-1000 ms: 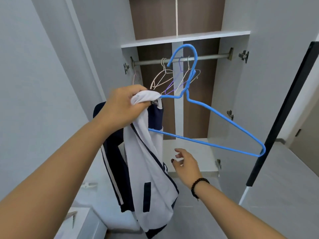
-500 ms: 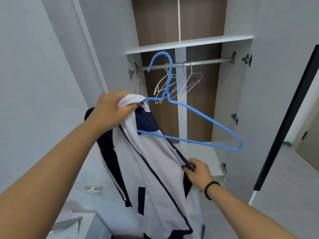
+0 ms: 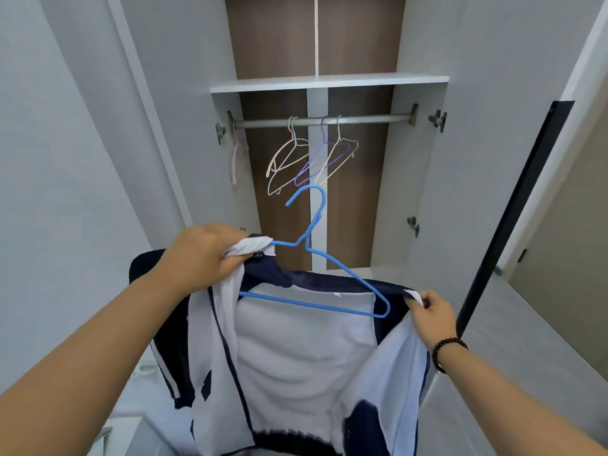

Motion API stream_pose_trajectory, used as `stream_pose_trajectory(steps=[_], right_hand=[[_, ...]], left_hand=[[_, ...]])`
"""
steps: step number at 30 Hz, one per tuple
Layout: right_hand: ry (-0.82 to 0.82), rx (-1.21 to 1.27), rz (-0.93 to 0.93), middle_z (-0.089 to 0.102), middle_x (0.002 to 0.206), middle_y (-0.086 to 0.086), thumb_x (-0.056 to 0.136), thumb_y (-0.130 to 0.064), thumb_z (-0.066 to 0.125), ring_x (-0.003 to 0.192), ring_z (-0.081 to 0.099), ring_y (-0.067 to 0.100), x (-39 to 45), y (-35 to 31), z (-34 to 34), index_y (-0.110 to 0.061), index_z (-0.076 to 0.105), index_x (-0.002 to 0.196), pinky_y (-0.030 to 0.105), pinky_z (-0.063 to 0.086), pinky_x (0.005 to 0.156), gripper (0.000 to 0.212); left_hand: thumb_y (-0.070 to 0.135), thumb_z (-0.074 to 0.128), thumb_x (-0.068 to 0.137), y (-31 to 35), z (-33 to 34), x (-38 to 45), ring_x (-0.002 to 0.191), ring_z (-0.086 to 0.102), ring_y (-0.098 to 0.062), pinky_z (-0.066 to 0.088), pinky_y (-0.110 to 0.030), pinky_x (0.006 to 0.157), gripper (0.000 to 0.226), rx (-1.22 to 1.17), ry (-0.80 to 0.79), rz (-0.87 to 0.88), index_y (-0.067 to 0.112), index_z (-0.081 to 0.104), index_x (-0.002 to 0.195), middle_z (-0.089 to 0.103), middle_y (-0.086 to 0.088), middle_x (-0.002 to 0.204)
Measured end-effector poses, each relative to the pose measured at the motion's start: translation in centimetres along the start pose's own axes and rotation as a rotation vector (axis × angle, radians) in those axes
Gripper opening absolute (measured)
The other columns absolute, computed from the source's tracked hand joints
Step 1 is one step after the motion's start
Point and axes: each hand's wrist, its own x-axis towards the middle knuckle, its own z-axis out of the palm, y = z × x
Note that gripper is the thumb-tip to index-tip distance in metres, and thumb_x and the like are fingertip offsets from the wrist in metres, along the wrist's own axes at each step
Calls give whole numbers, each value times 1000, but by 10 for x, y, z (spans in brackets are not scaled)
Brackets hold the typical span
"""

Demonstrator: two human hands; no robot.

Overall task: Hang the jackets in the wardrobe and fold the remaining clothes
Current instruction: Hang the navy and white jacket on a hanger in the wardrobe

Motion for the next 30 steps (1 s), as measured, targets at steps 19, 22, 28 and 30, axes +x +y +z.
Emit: stream_pose_trajectory(steps=[19, 22, 28, 30], right_hand=[[-181, 223, -401, 52, 61, -11, 88, -22, 60, 54, 46, -1, -68, -110, 54, -29, 43, 74, 11, 39, 51, 23], [-223, 53, -473, 49, 74, -7, 77, -16, 70, 64, 45, 2, -70, -105, 56, -23, 44, 76, 12, 39, 58, 27], [-173, 343, -171, 50, 108, -11, 74, -28, 81, 97, 54, 1, -40, -116, 39, -22, 42, 112, 5, 44, 62, 55], [-229, 258, -154, 55, 95, -12, 75, -32, 79, 84, 56, 2, -25, -121, 34, -19, 49, 101, 6, 42, 58, 42]], left_hand=[[37, 64, 88, 74, 107, -14, 61, 51, -8, 33, -14, 48, 29, -488, 25, -674, 30, 44, 67, 51, 12, 64], [39, 67, 84, 70, 104, -14, 60, 54, -9, 39, -13, 48, 24, -579, 100, -772, 23, 55, 69, 58, 6, 62], [46, 69, 77, 68, 86, -10, 67, 57, -8, 44, -17, 55, 18, -630, 218, -702, 31, 63, 70, 62, 17, 68], [47, 67, 78, 70, 83, -6, 68, 56, -11, 44, -23, 56, 20, -581, 236, -636, 28, 64, 72, 62, 15, 70]])
